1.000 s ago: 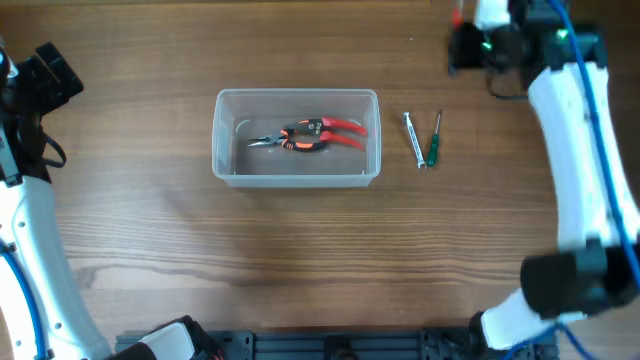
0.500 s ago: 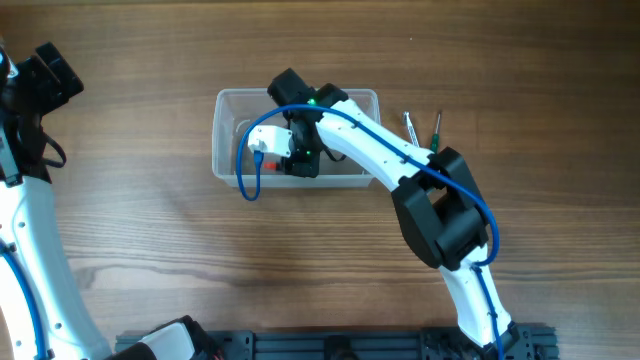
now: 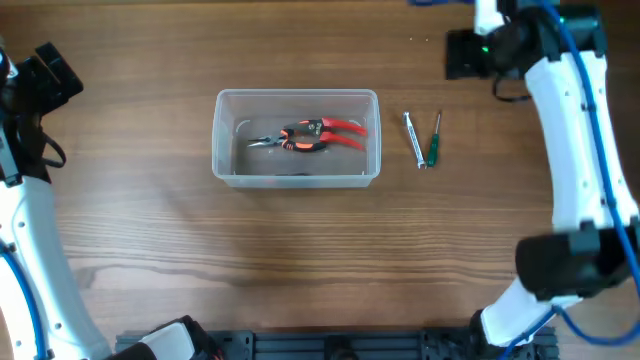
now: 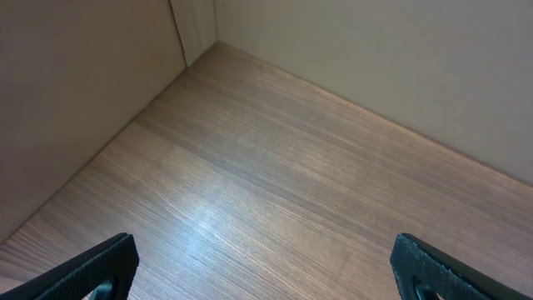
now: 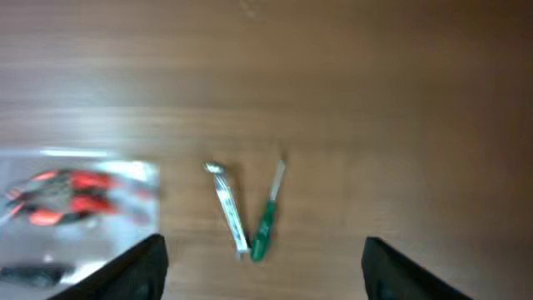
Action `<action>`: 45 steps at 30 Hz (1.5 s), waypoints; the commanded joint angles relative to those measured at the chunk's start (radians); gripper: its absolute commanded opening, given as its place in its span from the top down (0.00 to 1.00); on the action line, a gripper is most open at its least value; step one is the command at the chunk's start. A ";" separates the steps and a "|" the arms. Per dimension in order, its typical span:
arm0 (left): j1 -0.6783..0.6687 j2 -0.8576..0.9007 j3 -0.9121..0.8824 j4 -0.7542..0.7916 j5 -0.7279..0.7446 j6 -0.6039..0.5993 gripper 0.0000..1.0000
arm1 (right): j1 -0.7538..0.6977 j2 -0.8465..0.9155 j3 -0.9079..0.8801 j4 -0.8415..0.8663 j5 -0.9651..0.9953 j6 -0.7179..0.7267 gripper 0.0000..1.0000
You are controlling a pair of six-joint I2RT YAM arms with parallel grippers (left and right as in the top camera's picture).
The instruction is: Pack container
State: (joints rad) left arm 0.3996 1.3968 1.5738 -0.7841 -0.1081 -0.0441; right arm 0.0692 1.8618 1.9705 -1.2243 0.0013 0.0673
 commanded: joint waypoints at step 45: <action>0.004 0.004 0.003 0.002 -0.006 -0.013 0.00 | 0.571 0.123 -0.297 0.434 -0.282 -0.771 0.96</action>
State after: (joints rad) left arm 0.3996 1.3968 1.5738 -0.7841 -0.1081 -0.0441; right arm 0.5800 1.8698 1.6882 -0.7845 -0.4004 -0.4538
